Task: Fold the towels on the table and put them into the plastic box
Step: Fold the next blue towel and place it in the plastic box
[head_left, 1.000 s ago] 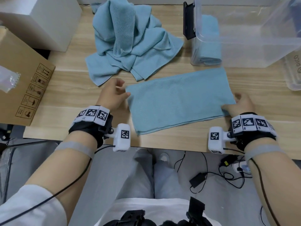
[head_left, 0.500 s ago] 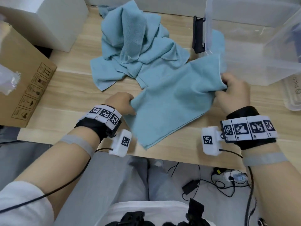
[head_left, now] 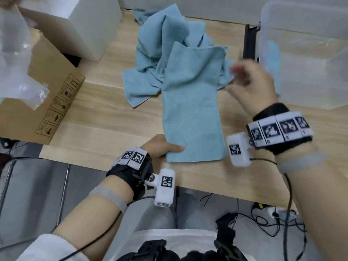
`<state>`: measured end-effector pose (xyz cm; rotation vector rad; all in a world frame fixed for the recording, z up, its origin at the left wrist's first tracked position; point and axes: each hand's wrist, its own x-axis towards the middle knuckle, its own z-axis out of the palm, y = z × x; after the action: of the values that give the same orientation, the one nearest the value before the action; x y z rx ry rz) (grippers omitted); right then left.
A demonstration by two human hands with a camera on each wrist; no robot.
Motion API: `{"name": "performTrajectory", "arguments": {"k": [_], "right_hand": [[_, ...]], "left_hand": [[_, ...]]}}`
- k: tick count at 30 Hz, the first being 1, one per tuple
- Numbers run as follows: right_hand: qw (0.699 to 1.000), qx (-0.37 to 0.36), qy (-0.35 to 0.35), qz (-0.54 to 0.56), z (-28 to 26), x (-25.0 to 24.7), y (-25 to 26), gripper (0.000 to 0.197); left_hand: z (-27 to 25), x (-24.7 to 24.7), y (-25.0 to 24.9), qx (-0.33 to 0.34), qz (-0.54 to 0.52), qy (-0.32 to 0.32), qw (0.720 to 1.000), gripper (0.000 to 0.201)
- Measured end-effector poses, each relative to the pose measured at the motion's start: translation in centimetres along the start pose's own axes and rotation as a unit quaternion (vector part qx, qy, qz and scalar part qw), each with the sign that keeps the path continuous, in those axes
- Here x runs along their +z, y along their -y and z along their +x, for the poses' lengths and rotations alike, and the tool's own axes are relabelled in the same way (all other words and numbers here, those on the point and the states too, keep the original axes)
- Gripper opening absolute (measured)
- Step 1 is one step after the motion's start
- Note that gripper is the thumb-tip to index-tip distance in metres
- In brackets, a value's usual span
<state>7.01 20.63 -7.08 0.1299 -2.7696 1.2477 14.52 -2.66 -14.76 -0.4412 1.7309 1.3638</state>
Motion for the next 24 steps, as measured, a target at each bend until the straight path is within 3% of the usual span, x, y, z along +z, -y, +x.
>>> {"name": "performTrajectory", "arguments": {"k": [2,4,7,9,12,15,18,20,24], "right_hand": [[0.987,0.028,0.155,0.032,-2.9,0.7,-1.3,0.033],[0.944,0.055,0.326,-0.001,-5.6,1.5,-2.6,0.034],[0.891,-0.010,0.430,-0.143,-8.3,2.4,-4.4,0.071],[0.889,-0.023,0.415,-0.192,-9.1,2.5,-4.9,0.080],[0.921,-0.026,0.352,-0.163,-9.4,2.6,-5.7,0.061],[0.956,-0.022,0.284,-0.064,-9.2,3.0,-6.6,0.028],[0.963,0.071,0.258,0.013,-8.8,2.8,-6.5,0.016],[0.962,0.111,0.246,0.028,-8.6,2.6,-6.5,0.011],[0.963,0.136,0.227,0.043,-8.1,2.4,-6.5,0.010]], "left_hand": [[-0.2,0.3,0.8,-0.012,-0.059,0.013,0.998,0.035],[-0.1,0.6,1.4,-0.039,-0.157,0.033,0.986,0.038],[-0.3,0.6,1.4,-0.058,-0.230,0.041,0.971,0.036],[-0.4,0.6,1.1,-0.065,-0.268,0.060,0.959,0.034],[-0.8,0.6,0.7,-0.075,-0.304,0.075,0.947,0.009],[-0.9,0.4,0.6,-0.053,-0.287,0.059,0.955,0.037],[-0.6,0.0,0.7,0.038,-0.267,-0.028,0.963,0.060],[-0.7,-0.5,0.8,0.101,-0.243,-0.099,0.960,0.058],[-1.0,-1.3,0.3,0.120,-0.198,-0.074,0.970,0.043]]}}
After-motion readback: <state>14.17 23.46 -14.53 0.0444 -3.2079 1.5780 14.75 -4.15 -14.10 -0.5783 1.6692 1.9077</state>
